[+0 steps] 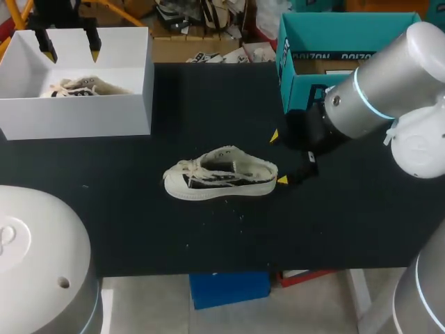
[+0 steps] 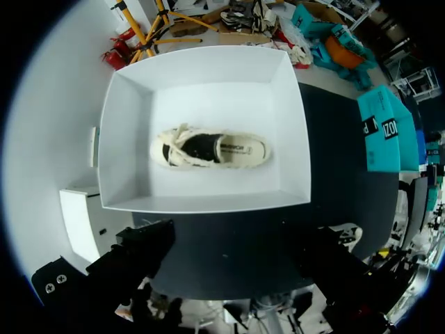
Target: Take the shoe out of the shoebox, open the shoe tongue, remove and reinsert the insole, then place the shoe into the shoebox
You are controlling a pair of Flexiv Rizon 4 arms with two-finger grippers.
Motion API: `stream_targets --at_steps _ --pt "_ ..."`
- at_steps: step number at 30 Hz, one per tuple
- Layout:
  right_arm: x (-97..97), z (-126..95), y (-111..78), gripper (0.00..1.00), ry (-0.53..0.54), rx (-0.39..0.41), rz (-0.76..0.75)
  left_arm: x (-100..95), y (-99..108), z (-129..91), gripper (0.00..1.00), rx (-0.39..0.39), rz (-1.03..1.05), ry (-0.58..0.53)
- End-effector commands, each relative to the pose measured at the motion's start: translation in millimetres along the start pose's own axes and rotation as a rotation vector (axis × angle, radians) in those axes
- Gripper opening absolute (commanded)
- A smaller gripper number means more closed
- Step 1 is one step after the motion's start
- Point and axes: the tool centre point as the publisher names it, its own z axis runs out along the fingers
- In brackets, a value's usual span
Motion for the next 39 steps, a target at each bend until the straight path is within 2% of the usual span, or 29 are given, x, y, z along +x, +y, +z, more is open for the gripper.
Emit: stream_targets --at_steps 1,15,17,19,23,28,34,39 --pt "0.5 0 -0.4 1.0 -0.001 -0.001 0.0 0.1 0 0 1.0 -0.002 -0.001 -0.002" --pt "0.5 0 -0.4 1.0 -0.001 -0.001 0.0 0.1 0 0 1.0 -0.002 -0.001 -0.002" --pt "12.2 -1 1.3 1.0 -0.017 -0.059 0.016 0.1 0 0 1.0 -0.002 -0.001 -0.002" --pt "20.1 5 -4.2 1.0 -0.004 -0.062 0.024 0.1 0 0 1.0 -0.002 -0.001 -0.002" --pt "24.7 10 -6.0 1.0 -0.025 -0.118 0.041 0.1 0 0 1.0 -0.002 -0.001 -0.002" --pt "21.6 18 -9.6 1.0 -0.022 -0.161 0.047 0.1 0 0 1.0 -0.002 -0.001 -0.002" --pt "8.7 33 -16.4 1.0 -0.007 -0.241 0.092 0.1 0 0 1.0 -0.002 -0.001 -0.002" --pt "-3.0 43 -21.6 1.0 0.012 -0.272 0.106 0.1 0 0 1.0 -0.002 -0.001 -0.002"
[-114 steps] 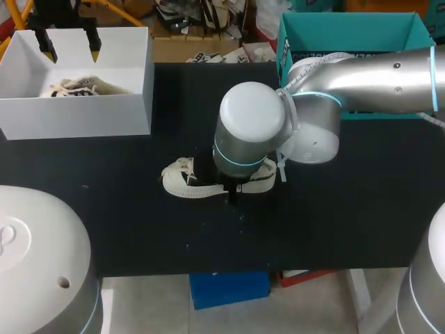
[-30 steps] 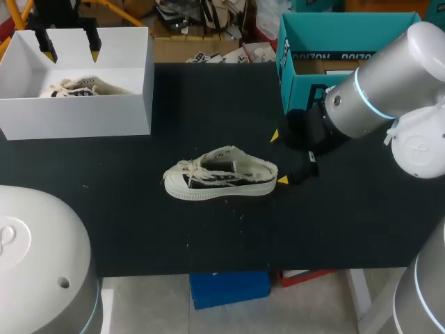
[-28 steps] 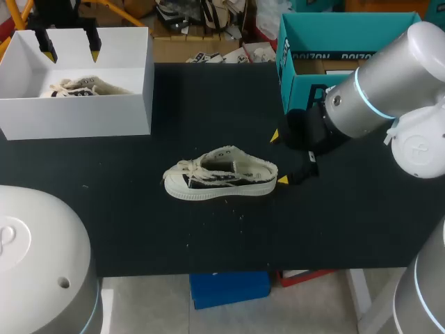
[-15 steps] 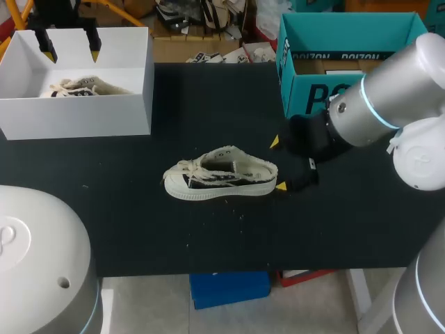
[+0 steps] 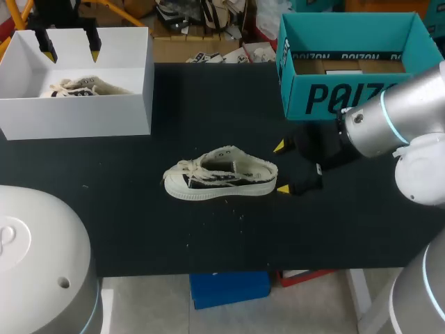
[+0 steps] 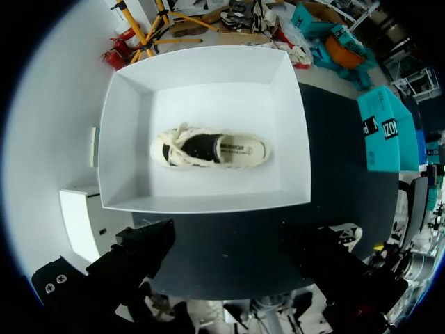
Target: Take the shoe out of the shoebox, open the shoe tongue, remove and reinsert the insole, then place the shoe into the shoebox
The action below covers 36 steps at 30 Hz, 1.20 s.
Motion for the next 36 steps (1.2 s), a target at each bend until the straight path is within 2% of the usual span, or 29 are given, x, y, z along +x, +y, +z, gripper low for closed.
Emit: stream_targets --at_steps 1,11,21,36 --pt "-15.9 16 -6.6 1.0 0.024 -0.051 -0.002 0.1 0 0 1.0 -0.002 -0.001 -0.002" --pt "-34.6 37 -24.3 1.0 0.055 -0.117 0.043 0.1 0 0 1.0 -0.002 -0.001 -0.002" --pt "-38.9 56 -41.9 1.0 0.065 -0.168 0.079 0.1 0 0 1.0 -0.002 -0.001 -0.002" --pt "-39.9 80 -45.1 1.0 0.098 -0.216 0.092 0.1 0 0 1.0 -0.002 -0.001 -0.002"
